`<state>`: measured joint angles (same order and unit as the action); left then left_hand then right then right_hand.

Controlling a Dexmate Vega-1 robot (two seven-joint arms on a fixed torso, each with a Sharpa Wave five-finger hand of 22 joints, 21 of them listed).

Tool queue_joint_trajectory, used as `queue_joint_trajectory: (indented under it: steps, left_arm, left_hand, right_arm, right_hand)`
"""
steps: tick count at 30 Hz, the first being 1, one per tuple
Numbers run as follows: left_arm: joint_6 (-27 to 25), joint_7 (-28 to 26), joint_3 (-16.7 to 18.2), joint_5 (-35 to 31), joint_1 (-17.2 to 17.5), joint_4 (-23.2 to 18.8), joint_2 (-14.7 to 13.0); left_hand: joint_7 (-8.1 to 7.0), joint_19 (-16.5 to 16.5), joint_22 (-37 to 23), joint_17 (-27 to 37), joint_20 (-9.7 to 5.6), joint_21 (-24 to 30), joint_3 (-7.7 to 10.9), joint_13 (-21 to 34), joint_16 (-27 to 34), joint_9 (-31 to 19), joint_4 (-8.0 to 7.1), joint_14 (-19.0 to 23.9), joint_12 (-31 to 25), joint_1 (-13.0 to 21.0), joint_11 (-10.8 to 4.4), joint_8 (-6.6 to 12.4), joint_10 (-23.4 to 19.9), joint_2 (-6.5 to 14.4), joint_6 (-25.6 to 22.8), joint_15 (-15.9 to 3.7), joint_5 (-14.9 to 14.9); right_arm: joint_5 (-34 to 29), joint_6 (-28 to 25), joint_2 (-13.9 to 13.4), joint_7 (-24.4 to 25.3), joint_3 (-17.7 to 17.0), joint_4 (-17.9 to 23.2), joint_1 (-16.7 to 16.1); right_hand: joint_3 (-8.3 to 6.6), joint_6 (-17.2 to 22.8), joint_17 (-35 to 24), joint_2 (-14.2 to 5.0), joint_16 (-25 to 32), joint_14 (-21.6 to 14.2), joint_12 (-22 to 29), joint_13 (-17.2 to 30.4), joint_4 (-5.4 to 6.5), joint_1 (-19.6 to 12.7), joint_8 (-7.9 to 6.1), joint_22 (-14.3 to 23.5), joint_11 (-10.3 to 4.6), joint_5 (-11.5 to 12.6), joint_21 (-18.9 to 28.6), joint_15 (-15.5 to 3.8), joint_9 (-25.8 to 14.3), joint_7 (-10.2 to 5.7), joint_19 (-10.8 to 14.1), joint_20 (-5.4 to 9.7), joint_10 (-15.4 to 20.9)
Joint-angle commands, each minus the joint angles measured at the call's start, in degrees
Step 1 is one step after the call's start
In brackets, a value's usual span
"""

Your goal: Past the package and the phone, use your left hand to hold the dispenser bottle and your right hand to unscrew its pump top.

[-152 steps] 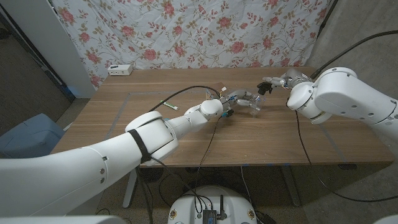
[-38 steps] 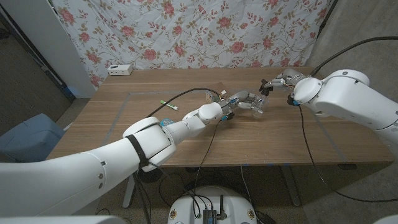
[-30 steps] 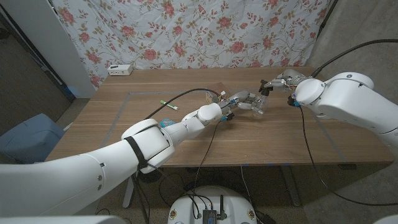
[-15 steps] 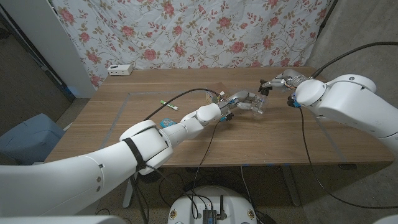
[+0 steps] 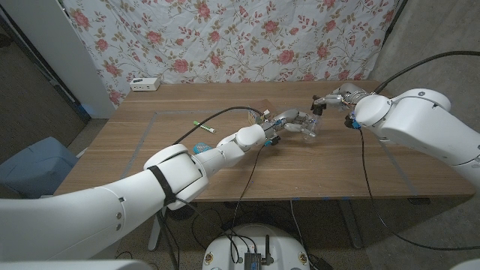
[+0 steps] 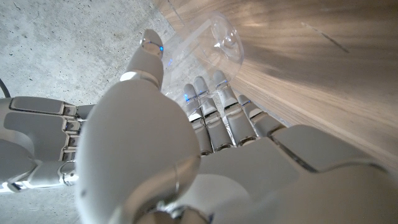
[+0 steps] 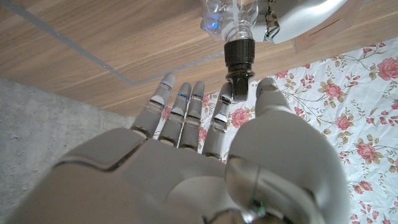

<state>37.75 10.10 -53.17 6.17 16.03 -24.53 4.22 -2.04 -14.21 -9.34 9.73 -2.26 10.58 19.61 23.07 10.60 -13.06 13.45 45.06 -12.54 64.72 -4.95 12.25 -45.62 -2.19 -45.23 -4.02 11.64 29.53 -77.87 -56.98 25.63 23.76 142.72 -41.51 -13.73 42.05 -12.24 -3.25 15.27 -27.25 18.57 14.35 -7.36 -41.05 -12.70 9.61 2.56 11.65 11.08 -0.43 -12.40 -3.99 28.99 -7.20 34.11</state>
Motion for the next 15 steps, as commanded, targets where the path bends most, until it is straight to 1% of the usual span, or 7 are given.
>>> queue_joint_trajectory:
  steps: [1, 3, 5, 6, 10, 11, 15]
  left_arm:
    - [0.0, 0.0, 0.2, 0.0, -0.1, 0.0, -0.2]
    - [0.0, 0.1, 0.2, -0.1, -0.1, -0.1, -0.3]
    - [0.0, 0.1, 0.2, -0.1, -0.1, -0.1, -0.3]
    - [-0.1, 0.1, 0.2, -0.1, -0.2, 0.0, -0.3]
    - [-0.2, 0.3, 0.2, 0.0, -0.3, 0.2, -0.1]
    - [-0.3, 0.3, 0.2, 0.0, -0.4, 0.3, 0.0]
    - [-0.7, 0.4, 0.1, 0.1, -0.7, 0.9, 0.3]
  left_hand:
    - [-1.72, -0.6, -0.2, 0.2, -2.18, 0.1, 5.24, 0.5, 0.3, -0.1, -4.60, 1.5, -0.3, -5.0, -2.64, 0.27, -3.0, 7.4, -4.3, -4.90, 0.3]
    - [-1.67, -0.5, -0.2, 0.2, -2.13, 0.1, 5.25, 0.5, 0.3, -0.1, -4.62, 1.5, -0.3, -5.1, -2.63, 0.24, -2.9, 7.4, -4.2, -4.88, 0.3]
    - [-1.74, -0.6, -0.2, 0.2, -2.12, 0.1, 5.26, 0.5, 0.3, -0.1, -4.58, 1.5, -0.3, -5.0, -2.58, 0.23, -3.0, 7.4, -4.2, -4.87, 0.3]
    - [-1.72, -0.5, -0.2, 0.2, -2.15, 0.1, 5.27, 0.5, 0.3, -0.1, -4.59, 1.5, -0.3, -5.0, -2.61, 0.24, -3.0, 7.4, -4.2, -4.85, 0.3]
    - [-1.74, -0.6, -0.2, 0.2, -2.14, 0.1, 5.29, 0.5, 0.3, -0.1, -4.60, 1.5, -0.3, -5.1, -2.60, 0.25, -3.0, 7.4, -4.2, -4.89, 0.3]
    - [-1.74, -0.6, -0.2, 0.2, -2.13, 0.1, 5.30, 0.5, 0.3, -0.1, -4.60, 1.5, -0.3, -5.1, -2.58, 0.25, -2.9, 7.4, -4.2, -4.89, 0.3]
    - [-1.71, -0.6, -0.2, 0.2, -2.10, 0.1, 5.35, 0.5, 0.3, -0.1, -4.60, 1.5, -0.3, -5.1, -2.48, 0.28, -3.0, 7.5, -4.3, -4.82, 0.3]
  right_arm:
    - [-1.1, -1.1, 0.9, -1.0, 1.8, -0.5, 1.8]
    - [-1.4, -1.0, 0.8, -1.1, 2.2, -0.6, 2.1]
    - [-1.6, -1.7, 1.2, -1.1, 2.6, -0.8, 2.5]
    - [-1.7, -1.5, 1.0, -1.2, 2.9, -0.8, 2.7]
    - [-2.1, -1.8, 1.1, -1.6, 3.9, -1.1, 3.5]
    - [-2.2, -2.1, 1.4, -1.5, 4.0, -1.2, 3.7]
    - [-2.7, -2.1, 1.3, -1.4, 5.0, -1.4, 4.3]
  right_hand:
    - [0.45, -0.4, 0.1, 0.44, 0.2, -1.4, 1.3, 0.5, -0.10, 0.1, 0.18, 0.2, -0.39, 0.2, 0.1, -0.20, -0.3, -0.06, 0.7, -0.09, 2.6]
    - [0.45, -0.4, 0.1, 0.39, 0.4, -2.5, 1.9, 0.8, -0.19, 0.1, 0.17, 0.2, -1.24, 0.3, 0.1, -0.74, -0.2, -0.23, 0.8, -0.09, 3.6]
    - [0.48, -0.4, 0.1, 0.48, 0.6, -3.2, 2.5, 1.0, -0.37, -0.1, 0.20, 0.2, -1.35, 0.5, 0.1, -1.14, -0.2, -0.28, 0.9, -0.07, 4.6]
    - [0.52, -0.4, 0.1, 0.48, 0.6, -3.7, 3.0, 1.2, -0.40, -0.1, 0.19, 0.2, -2.04, 0.5, 0.1, -1.25, -0.2, -0.26, 0.9, -0.12, 5.4]
    - [0.50, -0.1, 0.0, 0.51, 0.9, -4.9, 4.0, 1.6, -0.75, -0.6, 0.15, 0.2, -3.60, 0.7, 0.1, -2.20, -0.2, -0.63, 1.2, -0.08, 7.2]
    - [0.55, -0.1, -0.1, 0.59, 1.0, -5.3, 4.5, 1.8, -0.84, -0.7, 0.15, 0.2, -4.41, 0.8, 0.1, -2.48, -0.2, -0.67, 1.2, -0.01, 8.0]
    - [0.54, 0.4, -0.4, 0.59, 1.5, -6.8, 5.8, 2.2, -1.08, -1.3, 0.02, 0.2, -5.84, 1.0, 0.0, -3.65, -0.2, -1.37, 1.3, -0.06, 10.1]
